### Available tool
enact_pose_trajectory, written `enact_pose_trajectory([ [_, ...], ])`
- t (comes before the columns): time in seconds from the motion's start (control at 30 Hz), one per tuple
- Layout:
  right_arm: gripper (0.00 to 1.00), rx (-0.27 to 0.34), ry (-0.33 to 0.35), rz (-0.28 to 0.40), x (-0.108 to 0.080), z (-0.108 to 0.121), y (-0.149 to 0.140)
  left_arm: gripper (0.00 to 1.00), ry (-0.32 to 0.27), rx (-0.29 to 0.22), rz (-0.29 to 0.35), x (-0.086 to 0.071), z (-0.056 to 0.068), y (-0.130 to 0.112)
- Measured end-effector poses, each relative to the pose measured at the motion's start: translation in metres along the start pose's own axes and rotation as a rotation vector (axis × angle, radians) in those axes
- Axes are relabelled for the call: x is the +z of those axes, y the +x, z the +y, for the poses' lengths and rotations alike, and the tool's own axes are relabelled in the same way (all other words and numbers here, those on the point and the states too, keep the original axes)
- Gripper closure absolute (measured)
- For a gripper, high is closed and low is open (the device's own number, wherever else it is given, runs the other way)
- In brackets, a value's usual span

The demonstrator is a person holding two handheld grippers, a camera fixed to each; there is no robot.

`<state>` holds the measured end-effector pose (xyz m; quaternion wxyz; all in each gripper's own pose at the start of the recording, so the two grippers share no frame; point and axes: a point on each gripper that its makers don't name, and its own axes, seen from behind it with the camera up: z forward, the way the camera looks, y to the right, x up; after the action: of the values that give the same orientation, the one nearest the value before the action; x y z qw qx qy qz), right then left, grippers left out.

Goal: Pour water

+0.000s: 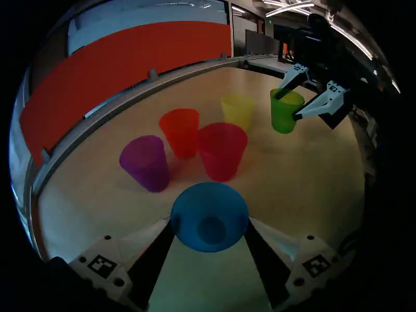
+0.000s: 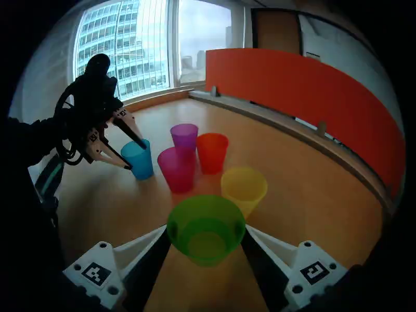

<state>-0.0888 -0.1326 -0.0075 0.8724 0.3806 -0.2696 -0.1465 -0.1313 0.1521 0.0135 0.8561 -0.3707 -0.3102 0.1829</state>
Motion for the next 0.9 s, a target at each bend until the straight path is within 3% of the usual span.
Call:
enact_pose_trajectory([
  [0.4, 0.09, 0.002, 0.003, -0.002, 0.003, -0.001, -0.002, 0.12, -0.014, -0.026, -0.012, 0.001, 0.002, -0.007],
  [0.9, 0.09, 0.019, 0.005, -0.017, 0.014, 0.0, -0.015, 0.12, -0.012, -0.053, -0.06, -0.004, 0.009, -0.037],
])
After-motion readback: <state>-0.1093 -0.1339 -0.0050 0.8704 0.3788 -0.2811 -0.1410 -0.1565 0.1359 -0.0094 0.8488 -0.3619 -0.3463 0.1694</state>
